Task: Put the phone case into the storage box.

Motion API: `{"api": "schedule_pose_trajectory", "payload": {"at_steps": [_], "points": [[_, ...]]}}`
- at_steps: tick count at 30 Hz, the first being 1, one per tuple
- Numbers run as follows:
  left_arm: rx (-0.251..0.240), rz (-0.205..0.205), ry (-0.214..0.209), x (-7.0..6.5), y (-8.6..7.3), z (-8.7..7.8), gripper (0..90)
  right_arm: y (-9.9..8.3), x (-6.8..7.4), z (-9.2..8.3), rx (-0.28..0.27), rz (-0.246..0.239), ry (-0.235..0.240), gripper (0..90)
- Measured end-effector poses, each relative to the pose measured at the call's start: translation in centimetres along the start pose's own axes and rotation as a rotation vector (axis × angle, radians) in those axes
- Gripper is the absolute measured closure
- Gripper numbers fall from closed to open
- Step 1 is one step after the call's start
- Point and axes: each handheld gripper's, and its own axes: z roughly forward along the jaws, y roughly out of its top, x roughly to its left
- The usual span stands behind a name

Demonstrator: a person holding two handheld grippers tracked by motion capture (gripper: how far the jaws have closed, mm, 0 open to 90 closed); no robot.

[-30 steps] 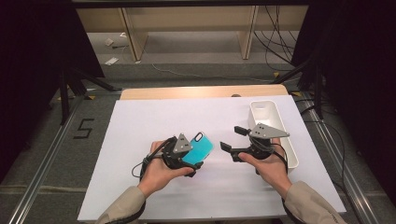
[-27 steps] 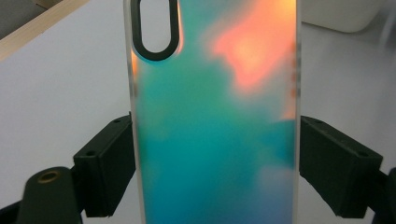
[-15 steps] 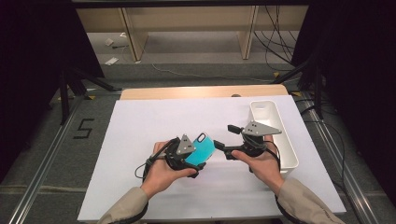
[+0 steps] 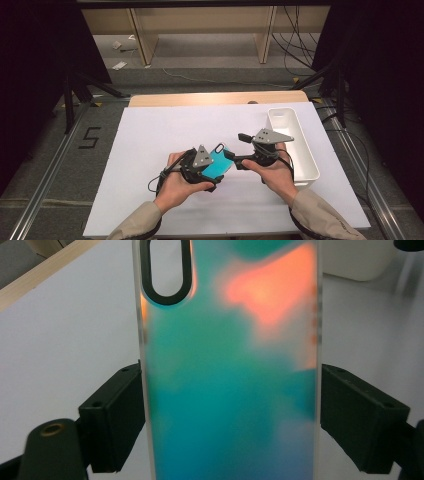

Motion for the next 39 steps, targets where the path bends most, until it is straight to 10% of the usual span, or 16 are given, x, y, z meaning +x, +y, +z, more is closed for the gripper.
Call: {"api": "schedule_pose_trajectory", "payload": {"at_steps": [28, 39], "points": [[-0.028, 0.026, 0.009, -1.1, 0.6, 0.4, 16.4, -0.1, 0.4, 2.1, 0.032, 0.017, 0.007, 24.0], [-0.032, 0.023, 0.02, -1.0, 0.6, 0.3, 16.4, -0.2, 0.4, 2.1, 0.035, 0.041, 0.015, 40.1]]}}
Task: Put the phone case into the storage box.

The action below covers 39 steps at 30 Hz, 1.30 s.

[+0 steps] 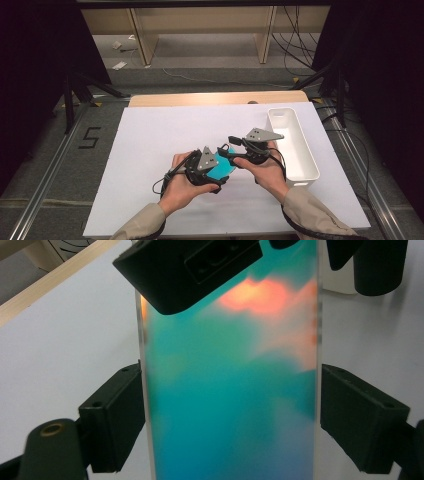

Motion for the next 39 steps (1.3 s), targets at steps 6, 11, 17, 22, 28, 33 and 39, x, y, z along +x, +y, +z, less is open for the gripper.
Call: {"api": "schedule_pose_trajectory", "payload": {"at_steps": [6, 11, 17, 22, 28, 33, 39], "points": [[-0.003, -0.003, -0.001, -0.01, 0.04, -0.05, 16.4, 0.02, -0.03, -0.05, 0.004, 0.014, 0.012, 49.7], [-0.004, -0.007, -0.003, -0.02, 0.02, -0.02, 16.4, -0.02, -0.11, -0.03, 0.009, 0.029, 0.023, 54.2], [-0.002, -0.006, -0.002, -0.05, 0.02, 0.01, 16.4, -0.02, -0.06, -0.01, 0.012, 0.047, 0.037, 61.1], [0.0, -0.003, 0.001, -0.05, -0.03, 0.06, 16.4, 0.01, -0.08, 0.02, 0.011, 0.073, 0.044, 63.9], [-0.008, 0.001, 0.012, -0.12, -0.12, 0.18, 16.3, 0.16, -0.1, -0.08, 0.006, 0.126, 0.06, 68.1], [-0.005, 0.025, 0.033, -0.24, -0.07, 0.26, 16.1, 0.17, -0.11, -0.14, -0.011, 0.162, 0.074, 71.7], [-0.033, -0.004, 0.017, -0.01, 0.11, -0.07, 15.4, 0.49, 0.71, -0.55, -0.056, 0.136, 0.084, 80.0]]}}
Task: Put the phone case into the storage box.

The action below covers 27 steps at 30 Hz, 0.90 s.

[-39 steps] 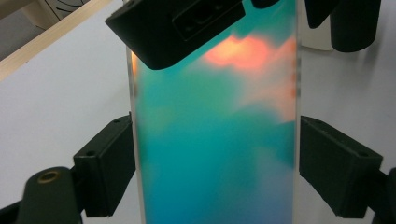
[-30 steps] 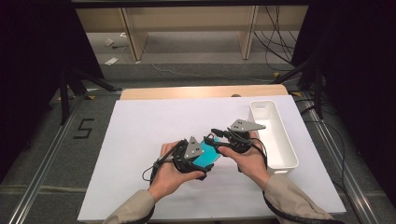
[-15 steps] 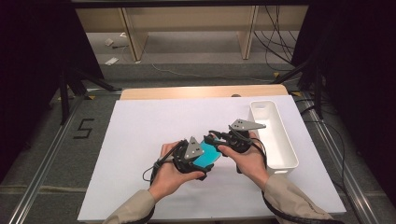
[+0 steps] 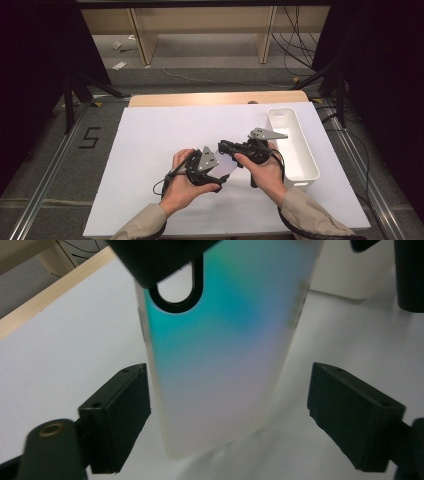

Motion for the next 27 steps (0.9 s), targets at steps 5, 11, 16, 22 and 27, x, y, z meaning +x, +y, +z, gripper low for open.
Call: {"api": "schedule_pose_trajectory", "payload": {"at_steps": [5, 11, 16, 22, 27], "points": [[-0.037, -0.067, -0.036, 0.8, -0.2, -0.5, 9.3, 0.9, 0.8, -0.3, 0.011, -0.043, 0.04, 80.0], [-0.074, -0.103, -0.054, 1.5, -0.6, -1.0, 4.7, 1.2, 0.6, -0.6, 0.052, -0.103, 0.067, 79.9], [-0.084, -0.104, -0.055, 2.0, -0.9, -1.3, 0.0, 1.8, 0.2, -1.3, 0.077, -0.165, 0.085, 79.9], [-0.084, -0.1, -0.046, 2.1, -1.1, -1.3, 0.0, 2.6, -0.3, -2.0, 0.102, -0.227, 0.092, 79.8], [-0.08, -0.089, -0.051, 2.0, -1.1, -1.1, 0.0, 2.8, -0.5, -2.4, 0.117, -0.253, 0.107, 79.8]]}}
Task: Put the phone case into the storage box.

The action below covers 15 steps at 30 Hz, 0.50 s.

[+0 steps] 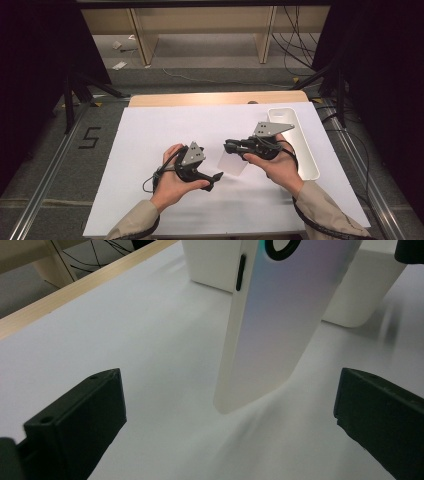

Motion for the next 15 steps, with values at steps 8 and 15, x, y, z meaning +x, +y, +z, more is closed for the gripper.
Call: {"api": "schedule_pose_trajectory", "payload": {"at_steps": [8, 15], "points": [[0.011, 0.023, -0.016, -0.26, -0.18, 0.3, 1.9, 0.32, -0.05, -0.22, 0.025, -0.046, 0.051, 79.8], [0.009, 0.026, -0.03, -0.32, -0.28, 0.44, 4.2, 0.59, 0.25, -0.17, 0.046, -0.082, 0.098, 79.8]]}}
